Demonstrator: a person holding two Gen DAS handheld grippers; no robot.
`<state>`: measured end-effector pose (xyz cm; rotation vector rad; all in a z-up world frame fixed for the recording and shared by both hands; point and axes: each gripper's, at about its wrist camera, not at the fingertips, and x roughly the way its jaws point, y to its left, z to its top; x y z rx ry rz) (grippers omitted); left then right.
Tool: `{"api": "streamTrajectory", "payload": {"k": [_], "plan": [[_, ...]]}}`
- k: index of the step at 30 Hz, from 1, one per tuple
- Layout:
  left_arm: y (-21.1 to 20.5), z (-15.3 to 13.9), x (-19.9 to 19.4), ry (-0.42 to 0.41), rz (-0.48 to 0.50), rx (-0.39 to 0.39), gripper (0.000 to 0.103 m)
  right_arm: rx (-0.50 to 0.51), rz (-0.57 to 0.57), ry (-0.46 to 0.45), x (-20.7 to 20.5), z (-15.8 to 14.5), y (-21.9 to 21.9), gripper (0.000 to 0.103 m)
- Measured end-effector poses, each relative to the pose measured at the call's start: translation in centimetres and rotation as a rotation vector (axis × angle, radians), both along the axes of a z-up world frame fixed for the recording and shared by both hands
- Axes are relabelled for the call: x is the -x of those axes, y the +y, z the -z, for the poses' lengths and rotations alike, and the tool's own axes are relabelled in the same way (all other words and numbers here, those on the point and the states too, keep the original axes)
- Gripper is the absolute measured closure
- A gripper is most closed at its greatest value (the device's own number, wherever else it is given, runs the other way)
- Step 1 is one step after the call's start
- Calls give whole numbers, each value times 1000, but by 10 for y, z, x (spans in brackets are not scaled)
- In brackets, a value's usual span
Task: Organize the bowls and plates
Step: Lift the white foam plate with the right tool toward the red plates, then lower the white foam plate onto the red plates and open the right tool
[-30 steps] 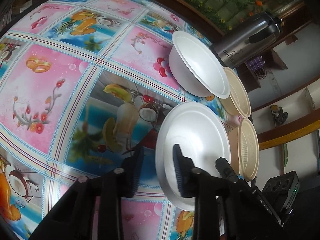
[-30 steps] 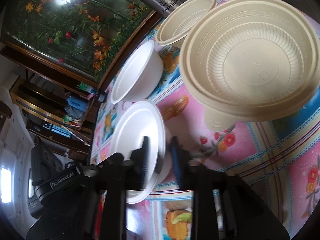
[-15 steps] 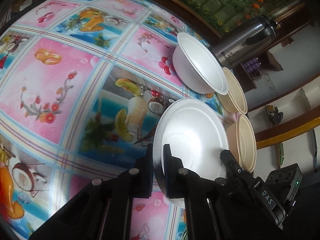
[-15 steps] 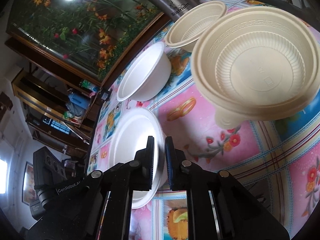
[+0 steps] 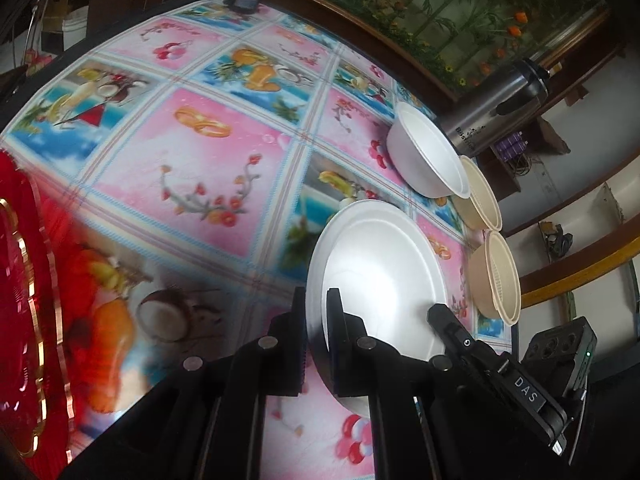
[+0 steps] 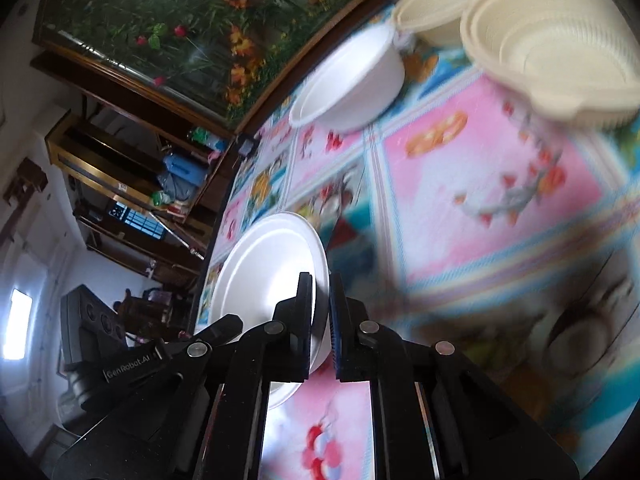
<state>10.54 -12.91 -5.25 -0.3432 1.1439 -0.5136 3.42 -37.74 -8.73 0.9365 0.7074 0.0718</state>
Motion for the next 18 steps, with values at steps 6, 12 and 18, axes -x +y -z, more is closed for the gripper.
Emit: {"api": "streamTrajectory", "payload": {"k": [6,12,18], "plan": [[40,-23,17,-56,-25,13,96,2,-64,-13,-5,-20,32,97],[97,-63,42,-176,-80,-23,96,3,-185,-65,-12,-51,83,96],[163,-75,58,-224,-165,-109,94,2,-332,-68,-34,-56,152,96]]}}
